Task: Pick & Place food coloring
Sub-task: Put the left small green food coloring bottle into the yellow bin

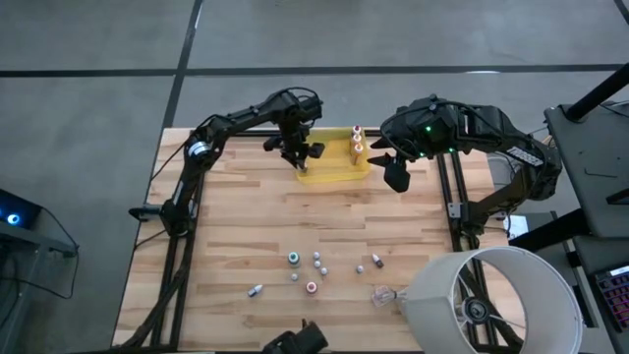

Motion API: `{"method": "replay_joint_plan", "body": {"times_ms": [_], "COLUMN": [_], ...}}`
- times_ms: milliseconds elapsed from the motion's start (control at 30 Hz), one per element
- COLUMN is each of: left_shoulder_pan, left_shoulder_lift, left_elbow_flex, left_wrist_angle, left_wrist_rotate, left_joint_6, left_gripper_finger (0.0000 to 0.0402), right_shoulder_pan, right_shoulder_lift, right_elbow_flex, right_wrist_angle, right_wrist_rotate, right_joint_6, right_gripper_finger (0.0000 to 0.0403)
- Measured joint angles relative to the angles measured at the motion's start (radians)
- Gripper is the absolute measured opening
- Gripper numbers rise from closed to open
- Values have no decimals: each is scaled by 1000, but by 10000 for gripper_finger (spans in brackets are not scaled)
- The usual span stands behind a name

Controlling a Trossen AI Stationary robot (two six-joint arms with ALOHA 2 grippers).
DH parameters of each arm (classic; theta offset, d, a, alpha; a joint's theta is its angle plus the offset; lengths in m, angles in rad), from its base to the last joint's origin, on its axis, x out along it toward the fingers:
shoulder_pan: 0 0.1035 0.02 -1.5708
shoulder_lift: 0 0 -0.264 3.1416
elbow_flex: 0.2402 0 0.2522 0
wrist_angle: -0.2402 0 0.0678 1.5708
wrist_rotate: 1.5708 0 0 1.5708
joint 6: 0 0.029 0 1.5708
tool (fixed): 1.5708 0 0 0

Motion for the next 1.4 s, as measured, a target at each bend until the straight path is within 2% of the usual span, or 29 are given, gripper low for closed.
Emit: {"method": "replay_joint_plan", "body": {"times_ms": [200,533,1400], "left_shoulder_pan": [18,69,35], "left_shoulder_lift": [0,0,8], "left_elbow_flex": [41,41,65], "left_wrist_angle": [-16,-68,-34], "left_wrist_rotate": [14,14,4], "left_joint_6": [4,30,-9], "left_gripper_finger": [44,44,44], "right_shoulder_pan": [0,0,0], "right_shoulder_lift": [0,0,-1], "right_elbow_flex": [0,0,0], "right_wrist_angle": [0,0,1], "right_wrist_rotate": [0,0,0], "right_joint_6": [-5,-9,-26], "right_gripper_finger": [173,173,173]}}
